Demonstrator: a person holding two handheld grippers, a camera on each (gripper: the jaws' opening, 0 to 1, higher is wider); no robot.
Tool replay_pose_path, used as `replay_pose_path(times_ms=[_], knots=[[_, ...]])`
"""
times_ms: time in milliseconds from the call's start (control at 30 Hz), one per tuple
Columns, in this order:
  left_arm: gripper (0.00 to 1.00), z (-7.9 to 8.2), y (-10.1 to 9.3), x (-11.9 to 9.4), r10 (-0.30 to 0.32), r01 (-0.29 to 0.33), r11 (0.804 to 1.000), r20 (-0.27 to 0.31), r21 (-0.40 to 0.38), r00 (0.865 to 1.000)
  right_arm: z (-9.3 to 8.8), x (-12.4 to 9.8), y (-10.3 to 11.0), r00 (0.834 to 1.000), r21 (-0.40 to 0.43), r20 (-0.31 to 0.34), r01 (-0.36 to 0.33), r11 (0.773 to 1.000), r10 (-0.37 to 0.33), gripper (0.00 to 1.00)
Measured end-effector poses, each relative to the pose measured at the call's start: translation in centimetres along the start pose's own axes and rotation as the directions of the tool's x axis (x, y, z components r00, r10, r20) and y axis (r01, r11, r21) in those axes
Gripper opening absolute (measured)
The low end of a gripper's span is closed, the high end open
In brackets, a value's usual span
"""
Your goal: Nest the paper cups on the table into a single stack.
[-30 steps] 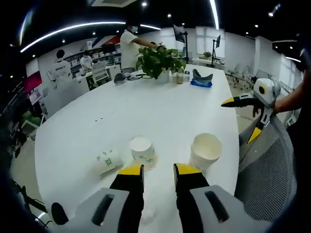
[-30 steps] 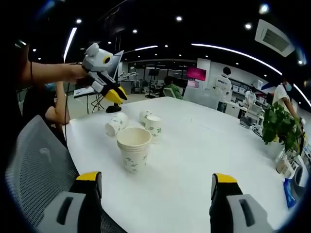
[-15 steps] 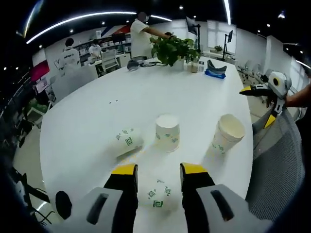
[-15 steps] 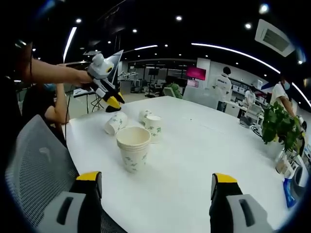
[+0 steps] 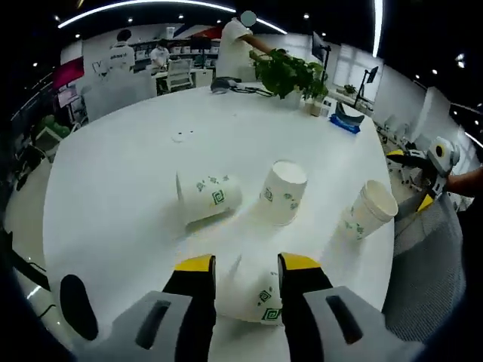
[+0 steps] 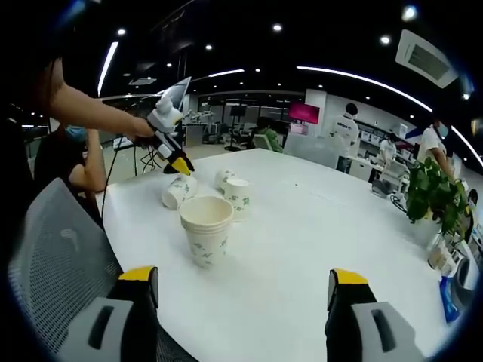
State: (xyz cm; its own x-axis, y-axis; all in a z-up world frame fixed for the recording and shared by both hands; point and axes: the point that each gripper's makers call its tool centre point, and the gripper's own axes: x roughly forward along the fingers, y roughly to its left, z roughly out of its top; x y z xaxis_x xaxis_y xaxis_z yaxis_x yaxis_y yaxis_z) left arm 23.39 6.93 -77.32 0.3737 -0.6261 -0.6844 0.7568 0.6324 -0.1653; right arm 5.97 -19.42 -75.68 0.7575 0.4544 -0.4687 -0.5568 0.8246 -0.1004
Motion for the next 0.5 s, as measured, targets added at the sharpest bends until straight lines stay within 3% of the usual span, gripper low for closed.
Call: replay_pose_path(times_ms=[133,233,500], knots=[[0.25,-1.5,0.7,0.5,-0.042,0.040,0.998,-0.049,-0.042,0.998,0.0,0.0,-0.1,1.000,0.000,-0.002,0.003,1.000,-0.003,0.94],[0.17,-1.7,0.6,0.6,-0.089,0.085,0.993,-0.045,-0.084,0.995,-0.1,0.0,-0.2,1.000,-0.001,-0.004,0.008,1.000,-0.008,0.94],[0.00,-1.5,1.4,0.7,-0.140,0.132,0.982,-0.046,-0.138,0.989,-0.2,0.0,-0.3,1.000,-0.008,-0.008,0.014,1.000,-0.014,0.94]])
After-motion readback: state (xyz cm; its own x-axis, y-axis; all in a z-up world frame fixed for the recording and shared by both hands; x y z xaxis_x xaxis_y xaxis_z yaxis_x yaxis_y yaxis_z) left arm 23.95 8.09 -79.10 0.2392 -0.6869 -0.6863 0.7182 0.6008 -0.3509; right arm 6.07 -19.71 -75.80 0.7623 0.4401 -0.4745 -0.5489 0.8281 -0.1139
